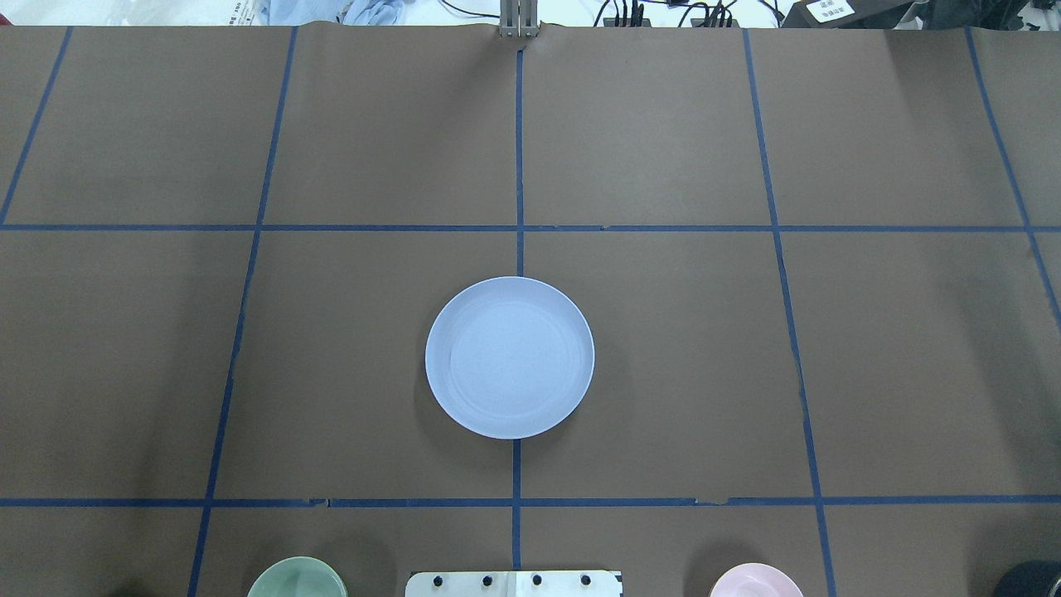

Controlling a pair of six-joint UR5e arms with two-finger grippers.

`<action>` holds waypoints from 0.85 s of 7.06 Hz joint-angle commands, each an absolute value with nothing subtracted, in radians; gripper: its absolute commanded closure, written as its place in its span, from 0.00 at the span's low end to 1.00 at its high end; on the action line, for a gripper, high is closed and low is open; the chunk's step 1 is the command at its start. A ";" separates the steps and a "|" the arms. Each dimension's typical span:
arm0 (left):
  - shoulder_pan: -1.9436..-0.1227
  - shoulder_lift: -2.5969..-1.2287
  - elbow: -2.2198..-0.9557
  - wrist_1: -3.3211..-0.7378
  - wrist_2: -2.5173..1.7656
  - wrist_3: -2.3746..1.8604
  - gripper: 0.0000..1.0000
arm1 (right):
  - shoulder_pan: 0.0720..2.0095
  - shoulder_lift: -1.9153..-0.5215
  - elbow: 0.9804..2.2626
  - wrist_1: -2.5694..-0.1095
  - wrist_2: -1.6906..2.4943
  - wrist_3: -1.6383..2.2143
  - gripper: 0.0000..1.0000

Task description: Stack three plates with pink and blue

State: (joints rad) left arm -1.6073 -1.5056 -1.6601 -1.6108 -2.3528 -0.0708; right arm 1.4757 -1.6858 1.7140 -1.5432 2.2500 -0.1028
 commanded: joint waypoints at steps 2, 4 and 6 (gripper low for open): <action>-1.608 -1.505 -1.658 -1.611 -2.352 -0.072 0.00 | 1.476 -1.684 1.715 -1.542 2.249 -0.103 0.00; -1.608 -1.505 -1.657 -1.611 -2.352 -0.071 0.00 | 1.476 -1.684 1.717 -1.543 2.249 -0.103 0.00; -1.608 -1.505 -1.646 -1.612 -2.353 -0.069 0.00 | 1.476 -1.684 1.715 -1.543 2.249 -0.103 0.00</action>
State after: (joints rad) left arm -1.6076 -1.5042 -1.6524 -1.6116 -2.3525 -0.0703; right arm 1.4757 -1.6843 1.7163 -1.5423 2.2488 -0.1028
